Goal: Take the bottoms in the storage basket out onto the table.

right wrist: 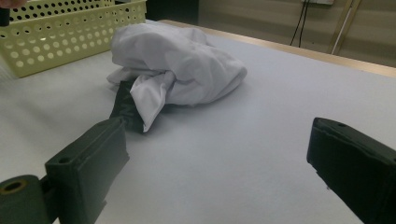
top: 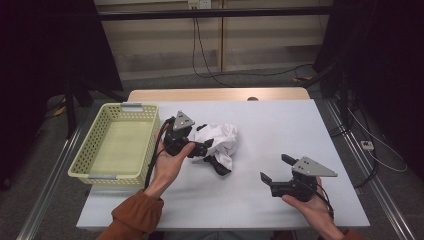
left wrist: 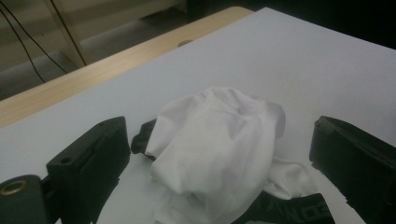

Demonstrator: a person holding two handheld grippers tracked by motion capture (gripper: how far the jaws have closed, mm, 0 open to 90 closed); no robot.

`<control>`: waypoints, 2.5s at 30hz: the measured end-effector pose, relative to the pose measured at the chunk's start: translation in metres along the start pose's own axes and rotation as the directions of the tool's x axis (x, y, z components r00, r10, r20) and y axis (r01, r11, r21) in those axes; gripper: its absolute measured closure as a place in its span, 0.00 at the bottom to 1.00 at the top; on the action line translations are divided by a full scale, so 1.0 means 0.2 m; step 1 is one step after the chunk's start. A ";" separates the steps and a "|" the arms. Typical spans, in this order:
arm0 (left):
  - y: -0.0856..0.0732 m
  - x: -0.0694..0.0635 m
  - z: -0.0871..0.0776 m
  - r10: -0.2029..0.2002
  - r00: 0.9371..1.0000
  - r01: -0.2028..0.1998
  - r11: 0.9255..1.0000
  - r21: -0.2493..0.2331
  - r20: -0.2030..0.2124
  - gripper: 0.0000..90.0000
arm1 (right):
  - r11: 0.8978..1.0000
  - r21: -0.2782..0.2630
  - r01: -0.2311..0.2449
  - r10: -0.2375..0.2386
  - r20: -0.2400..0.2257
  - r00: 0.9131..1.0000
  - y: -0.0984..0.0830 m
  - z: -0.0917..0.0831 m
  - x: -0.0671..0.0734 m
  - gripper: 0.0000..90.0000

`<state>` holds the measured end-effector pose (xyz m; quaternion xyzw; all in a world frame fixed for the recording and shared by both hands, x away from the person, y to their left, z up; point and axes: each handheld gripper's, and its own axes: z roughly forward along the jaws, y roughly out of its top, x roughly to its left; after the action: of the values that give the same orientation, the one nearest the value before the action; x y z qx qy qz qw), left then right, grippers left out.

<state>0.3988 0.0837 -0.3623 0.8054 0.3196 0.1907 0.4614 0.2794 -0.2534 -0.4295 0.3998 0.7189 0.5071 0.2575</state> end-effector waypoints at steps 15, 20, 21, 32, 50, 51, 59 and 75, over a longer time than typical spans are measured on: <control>-0.01 0.00 -0.09 0.006 1.000 -0.006 1.000 -0.012 -0.018 0.06 | 1.000 0.001 0.001 -0.001 0.002 1.000 0.00 0.00 0.00 0.05; -0.03 0.00 -0.12 -0.002 0.999 0.002 1.000 -0.009 -0.048 0.06 | 1.000 0.001 0.002 -0.002 0.003 1.000 0.00 0.00 0.00 0.05; -0.04 0.01 -0.12 -0.001 0.999 0.001 1.000 -0.008 -0.041 0.06 | 1.000 0.001 0.001 -0.001 0.003 1.000 0.00 0.00 0.00 0.05; -0.07 0.03 -0.19 -0.013 0.999 0.012 1.000 -0.017 -0.047 0.06 | 1.000 0.002 0.003 -0.003 0.003 1.000 0.00 0.00 0.00 0.05; -0.15 0.06 -0.30 -0.036 0.996 0.035 0.999 -0.017 -0.080 0.06 | 1.000 0.004 0.002 -0.002 0.003 1.000 0.00 0.00 0.00 0.05; -0.15 0.05 -0.30 -0.035 0.996 0.034 0.999 -0.020 -0.081 0.06 | 1.000 0.004 0.002 -0.002 0.003 1.000 0.00 0.00 0.00 0.05; -0.19 0.05 -0.35 -0.049 0.995 0.047 0.999 -0.028 -0.083 0.05 | 1.000 0.005 0.002 -0.002 0.000 1.000 0.00 0.00 0.00 0.05; -0.30 0.03 -0.43 -0.028 0.995 0.027 1.000 -0.012 -0.096 0.06 | 1.000 0.004 0.002 -0.002 -0.002 1.000 0.00 0.01 0.00 0.05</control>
<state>0.3301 0.1637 -0.3710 0.7883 0.3514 0.2246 0.4524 0.2804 -0.2520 -0.4299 0.3989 0.7207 0.5056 0.2565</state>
